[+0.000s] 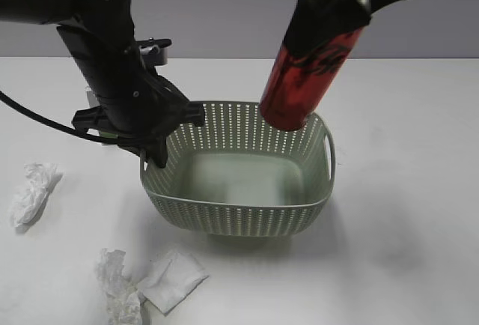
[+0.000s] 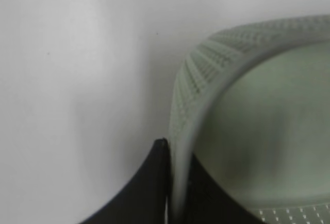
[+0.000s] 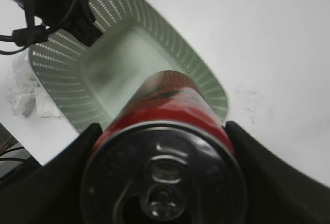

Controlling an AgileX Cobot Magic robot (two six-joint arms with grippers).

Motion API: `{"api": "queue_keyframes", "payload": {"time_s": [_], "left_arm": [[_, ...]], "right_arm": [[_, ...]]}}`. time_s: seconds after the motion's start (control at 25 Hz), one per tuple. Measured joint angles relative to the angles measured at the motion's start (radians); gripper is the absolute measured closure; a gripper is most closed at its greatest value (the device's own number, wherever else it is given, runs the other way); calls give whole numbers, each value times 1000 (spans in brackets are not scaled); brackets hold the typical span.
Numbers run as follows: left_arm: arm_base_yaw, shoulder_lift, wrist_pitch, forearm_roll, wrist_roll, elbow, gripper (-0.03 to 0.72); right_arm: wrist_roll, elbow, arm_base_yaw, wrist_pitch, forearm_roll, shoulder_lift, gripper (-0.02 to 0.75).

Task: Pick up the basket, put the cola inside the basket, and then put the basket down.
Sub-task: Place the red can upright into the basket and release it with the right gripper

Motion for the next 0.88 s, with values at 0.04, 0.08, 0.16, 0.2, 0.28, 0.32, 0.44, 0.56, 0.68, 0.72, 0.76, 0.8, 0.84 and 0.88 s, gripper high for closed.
{"api": "queue_keyframes", "payload": {"time_s": [0.04, 0.08, 0.16, 0.2, 0.28, 0.32, 0.44, 0.56, 0.68, 0.72, 0.76, 0.8, 0.84, 0.88], "left_arm": [[0, 0, 0, 0, 0, 0, 691], [0, 0, 0, 0, 0, 0, 691], [0, 0, 0, 0, 0, 0, 691], [0, 0, 0, 0, 0, 0, 691], [0, 0, 0, 0, 0, 0, 691], [0, 0, 1, 0, 0, 0, 691], [0, 0, 1, 0, 0, 0, 691], [0, 0, 1, 0, 0, 0, 691], [0, 0, 1, 0, 0, 0, 691], [0, 0, 1, 0, 0, 0, 691], [0, 0, 4, 4, 0, 0, 691], [0, 0, 4, 5, 0, 1, 691], [0, 0, 4, 5, 0, 1, 691], [0, 0, 4, 5, 0, 1, 691]], "right_arm": [[1, 0, 2, -1, 2, 28, 234], [7, 0, 5, -5, 3, 53, 234], [11, 0, 5, -13, 2, 111, 234], [13, 0, 5, -21, -1, 133, 234], [14, 0, 5, -38, -2, 180, 234], [15, 0, 5, -49, -2, 199, 234], [16, 0, 5, -63, -2, 238, 234], [14, 0, 5, -63, -2, 254, 234], [5, 0, 5, -63, -2, 257, 192], [2, 0, 5, -63, -2, 257, 139], [1, 0, 5, -63, 0, 257, 111], [0, 0, 5, -63, 1, 257, 99], [0, 0, 5, -63, 3, 257, 98], [-1, 0, 5, -63, 3, 257, 98]]}}
